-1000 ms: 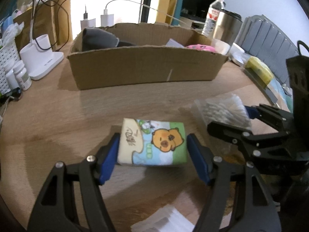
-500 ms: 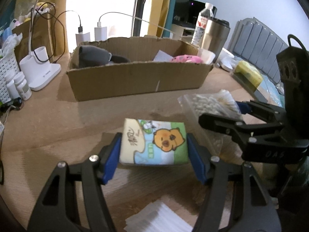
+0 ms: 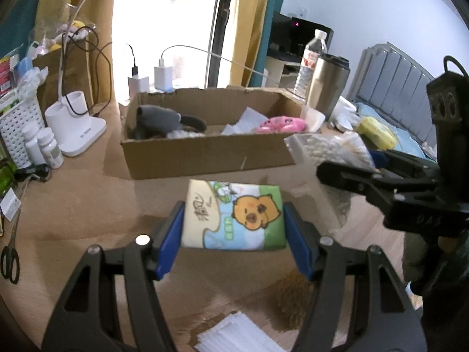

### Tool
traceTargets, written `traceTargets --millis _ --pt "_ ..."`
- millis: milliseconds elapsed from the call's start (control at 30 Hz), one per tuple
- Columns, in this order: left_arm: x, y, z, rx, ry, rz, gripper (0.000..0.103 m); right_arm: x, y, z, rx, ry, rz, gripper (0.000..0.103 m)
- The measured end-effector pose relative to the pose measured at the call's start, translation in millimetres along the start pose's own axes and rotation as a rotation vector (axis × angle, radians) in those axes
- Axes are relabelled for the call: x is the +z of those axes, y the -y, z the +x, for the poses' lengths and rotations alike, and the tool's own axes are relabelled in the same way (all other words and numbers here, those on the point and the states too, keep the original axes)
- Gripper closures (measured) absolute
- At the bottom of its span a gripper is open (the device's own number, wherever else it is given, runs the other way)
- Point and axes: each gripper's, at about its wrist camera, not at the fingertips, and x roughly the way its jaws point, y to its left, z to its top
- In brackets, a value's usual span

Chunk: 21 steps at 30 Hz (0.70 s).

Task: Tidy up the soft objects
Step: 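Carry the swab bag and tissue pack over the cardboard box with both tools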

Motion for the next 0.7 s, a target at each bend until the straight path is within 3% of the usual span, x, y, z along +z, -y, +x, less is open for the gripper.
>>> traceTargets --millis 700 --pt "42 10 6 0.025 0.048 0.015 0.037 35 28 -10 0.002 0.075 -0.003 0.03"
